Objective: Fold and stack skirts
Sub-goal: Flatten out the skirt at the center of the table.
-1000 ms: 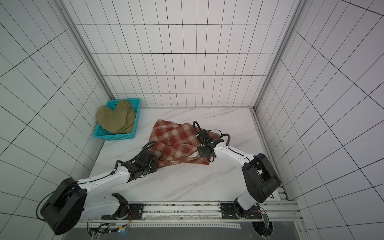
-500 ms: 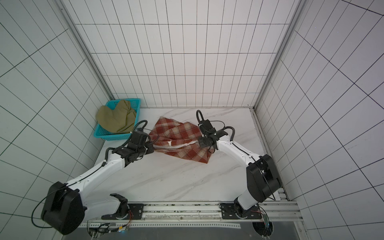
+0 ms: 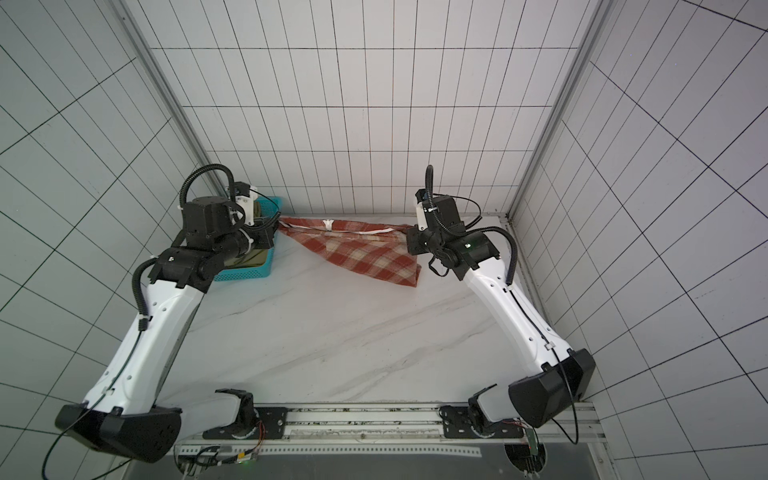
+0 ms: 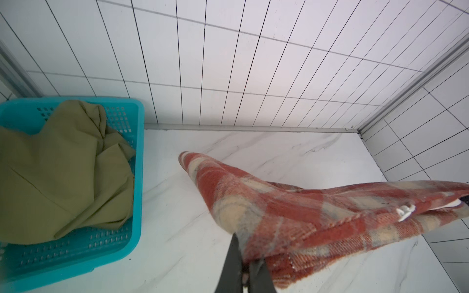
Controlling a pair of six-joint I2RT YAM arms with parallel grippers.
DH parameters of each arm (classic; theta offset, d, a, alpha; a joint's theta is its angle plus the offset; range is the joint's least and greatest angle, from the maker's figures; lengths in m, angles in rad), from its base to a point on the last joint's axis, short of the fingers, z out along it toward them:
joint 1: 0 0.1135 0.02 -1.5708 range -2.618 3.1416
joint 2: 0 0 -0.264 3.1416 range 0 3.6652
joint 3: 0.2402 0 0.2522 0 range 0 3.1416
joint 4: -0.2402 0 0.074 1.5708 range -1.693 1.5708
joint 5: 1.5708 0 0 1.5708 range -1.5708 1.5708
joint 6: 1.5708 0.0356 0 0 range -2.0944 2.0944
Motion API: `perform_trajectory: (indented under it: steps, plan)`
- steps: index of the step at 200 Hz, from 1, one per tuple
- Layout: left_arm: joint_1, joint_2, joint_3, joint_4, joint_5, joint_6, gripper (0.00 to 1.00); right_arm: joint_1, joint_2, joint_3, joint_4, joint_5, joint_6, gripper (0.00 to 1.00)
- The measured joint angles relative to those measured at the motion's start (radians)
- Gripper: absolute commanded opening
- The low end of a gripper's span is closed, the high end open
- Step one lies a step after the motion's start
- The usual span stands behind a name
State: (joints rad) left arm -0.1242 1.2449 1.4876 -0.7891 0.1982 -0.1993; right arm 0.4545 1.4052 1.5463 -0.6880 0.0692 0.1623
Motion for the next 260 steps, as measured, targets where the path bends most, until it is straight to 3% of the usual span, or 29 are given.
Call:
perform_trajectory:
  steps: [43, 72, 120, 161, 184, 202, 225, 260]
  plan:
    - [0.037, -0.004, 0.070, -0.073, 0.097, -0.011, 0.00, 0.000, -0.155, 0.011, 0.004, -0.072, 0.008, 0.00]
    - [0.057, -0.025, 0.084, -0.043, 0.140, -0.030, 0.00, -0.012, -0.172, 0.026, 0.013, -0.162, 0.009, 0.00]
    - [0.095, -0.016, -0.034, -0.008, 0.164, -0.074, 0.00, -0.012, -0.051, -0.064, -0.064, -0.297, 0.030, 0.00]
    - [0.061, -0.027, -0.149, 0.056, 0.127, -0.085, 0.00, 0.006, -0.120, -0.045, -0.027, -0.432, 0.088, 0.00]
    - [0.025, -0.029, -0.221, 0.076, 0.115, -0.092, 0.00, 0.087, -0.163, -0.259, 0.066, -0.473, 0.100, 0.00]
    - [0.017, -0.023, -0.249, 0.072, 0.114, -0.092, 0.00, 0.121, -0.107, -0.382, -0.009, -0.475, 0.113, 0.00]
    - [0.016, -0.015, -0.252, 0.075, 0.103, -0.088, 0.00, 0.102, -0.069, -0.342, -0.076, -0.418, 0.118, 0.00]
    - [0.016, -0.006, -0.247, 0.084, 0.077, -0.088, 0.00, 0.080, -0.087, -0.049, -0.080, -0.387, 0.117, 0.00]
